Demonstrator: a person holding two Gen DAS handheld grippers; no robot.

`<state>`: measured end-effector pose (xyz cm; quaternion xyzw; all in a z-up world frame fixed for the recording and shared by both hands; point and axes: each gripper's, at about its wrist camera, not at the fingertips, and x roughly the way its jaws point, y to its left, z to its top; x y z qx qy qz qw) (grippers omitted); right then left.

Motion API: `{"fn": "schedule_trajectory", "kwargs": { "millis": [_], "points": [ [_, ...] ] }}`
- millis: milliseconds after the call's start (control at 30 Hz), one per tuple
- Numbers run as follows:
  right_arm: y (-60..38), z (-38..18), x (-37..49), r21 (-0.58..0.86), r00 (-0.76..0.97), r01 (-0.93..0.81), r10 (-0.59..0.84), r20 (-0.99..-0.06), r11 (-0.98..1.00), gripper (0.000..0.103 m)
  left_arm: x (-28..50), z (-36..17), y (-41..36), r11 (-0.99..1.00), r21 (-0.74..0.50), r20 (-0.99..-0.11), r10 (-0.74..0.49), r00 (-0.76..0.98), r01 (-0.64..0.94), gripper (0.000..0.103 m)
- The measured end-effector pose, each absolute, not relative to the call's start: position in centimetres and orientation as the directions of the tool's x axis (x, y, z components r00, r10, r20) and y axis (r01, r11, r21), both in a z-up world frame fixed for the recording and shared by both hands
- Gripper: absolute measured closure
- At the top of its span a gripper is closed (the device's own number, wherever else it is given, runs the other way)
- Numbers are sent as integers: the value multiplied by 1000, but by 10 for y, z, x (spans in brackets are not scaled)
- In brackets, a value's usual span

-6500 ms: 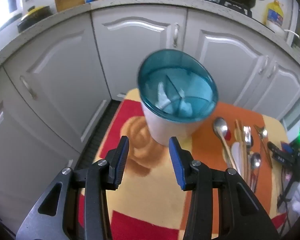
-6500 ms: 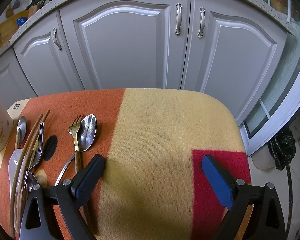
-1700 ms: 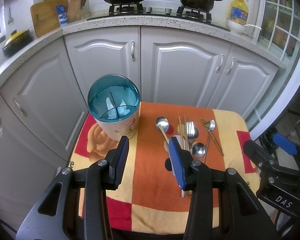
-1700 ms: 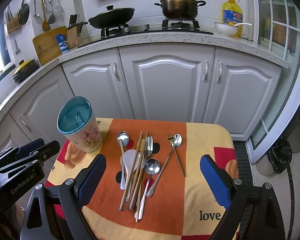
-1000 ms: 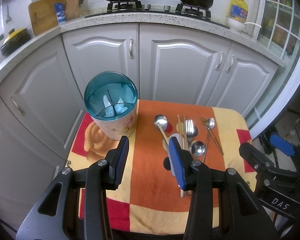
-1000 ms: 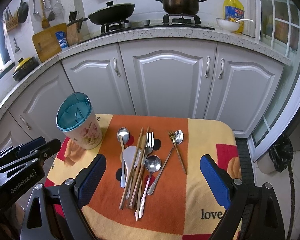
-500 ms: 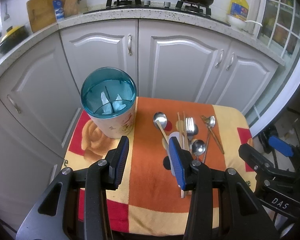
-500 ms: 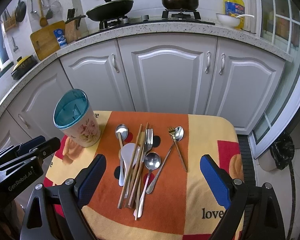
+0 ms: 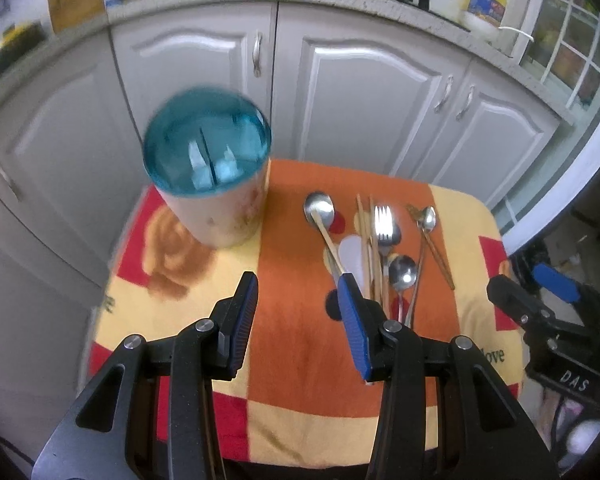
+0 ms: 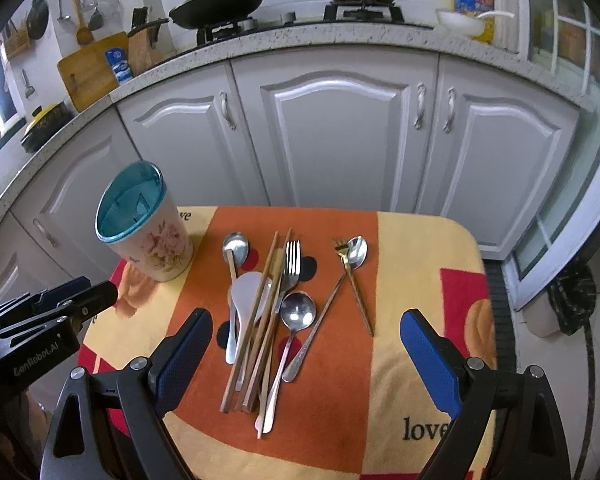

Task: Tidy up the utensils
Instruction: 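Grasp the wooden chopsticks with the left tool while the right tool grasps the gold fork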

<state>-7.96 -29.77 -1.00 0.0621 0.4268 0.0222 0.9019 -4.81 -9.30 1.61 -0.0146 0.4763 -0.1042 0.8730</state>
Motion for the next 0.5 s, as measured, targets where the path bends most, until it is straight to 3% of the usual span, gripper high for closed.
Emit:
{"fn": "schedule_trajectory", "kwargs": {
  "millis": [100,167,267,500],
  "points": [
    [-311,-27,-73,173,629,3,133,-766,985,10,-41,-3,-90,973,-180,-850,-229,474,147,62],
    [-317,-38,-67,219,609,-19,185,-771,976,27,-36,-14,-94,971,-190,-859,-235,456,142,62],
    [-322,-54,-55,265,577,-49,243,-780,963,43,-29,-27,-103,962,-223,-866,-269,422,156,62],
    [-331,-74,-31,247,552,-69,243,-798,967,52,-8,-44,-146,942,-242,-867,-317,384,231,67]
  ]
}}
